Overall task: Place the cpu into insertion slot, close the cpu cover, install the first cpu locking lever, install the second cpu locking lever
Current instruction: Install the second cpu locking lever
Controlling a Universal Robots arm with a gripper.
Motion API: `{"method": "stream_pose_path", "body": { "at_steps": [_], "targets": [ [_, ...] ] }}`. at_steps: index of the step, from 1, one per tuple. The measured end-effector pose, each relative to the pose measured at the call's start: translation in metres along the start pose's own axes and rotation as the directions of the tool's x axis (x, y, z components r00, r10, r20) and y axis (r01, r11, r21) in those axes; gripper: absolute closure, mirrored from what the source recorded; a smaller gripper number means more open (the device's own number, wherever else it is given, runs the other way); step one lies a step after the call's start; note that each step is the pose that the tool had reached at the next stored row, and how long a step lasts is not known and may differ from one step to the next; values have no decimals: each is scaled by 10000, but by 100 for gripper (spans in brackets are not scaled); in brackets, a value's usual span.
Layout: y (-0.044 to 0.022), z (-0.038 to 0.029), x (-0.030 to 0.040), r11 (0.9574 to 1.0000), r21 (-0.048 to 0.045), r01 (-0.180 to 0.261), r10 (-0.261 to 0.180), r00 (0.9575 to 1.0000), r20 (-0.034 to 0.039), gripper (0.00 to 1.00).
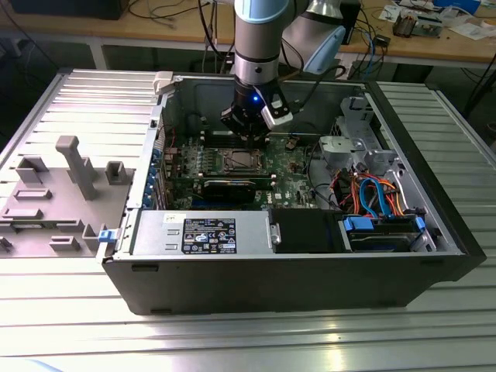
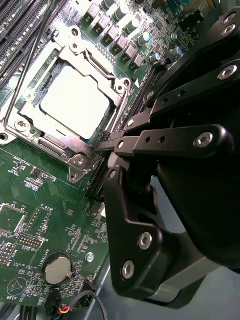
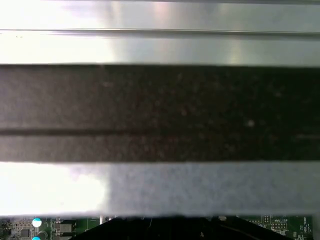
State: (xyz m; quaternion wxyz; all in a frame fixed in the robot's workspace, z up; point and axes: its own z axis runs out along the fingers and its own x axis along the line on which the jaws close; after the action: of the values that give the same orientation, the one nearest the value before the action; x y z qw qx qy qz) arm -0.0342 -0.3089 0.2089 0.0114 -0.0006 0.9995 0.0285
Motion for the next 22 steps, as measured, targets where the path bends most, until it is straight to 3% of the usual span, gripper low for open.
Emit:
{"method": "stream_pose_path", "body": {
  "at_steps": [5, 13, 22],
  "targets": [
    [-2, -8, 0, 10000, 11, 1, -1, 10000, -2, 89],
    [9, -196, -4, 10000, 20, 0, 0, 10000, -1, 89],
    [-3, -199, -5, 10000, 46, 2, -2, 10000, 0, 89]
  ]
}}
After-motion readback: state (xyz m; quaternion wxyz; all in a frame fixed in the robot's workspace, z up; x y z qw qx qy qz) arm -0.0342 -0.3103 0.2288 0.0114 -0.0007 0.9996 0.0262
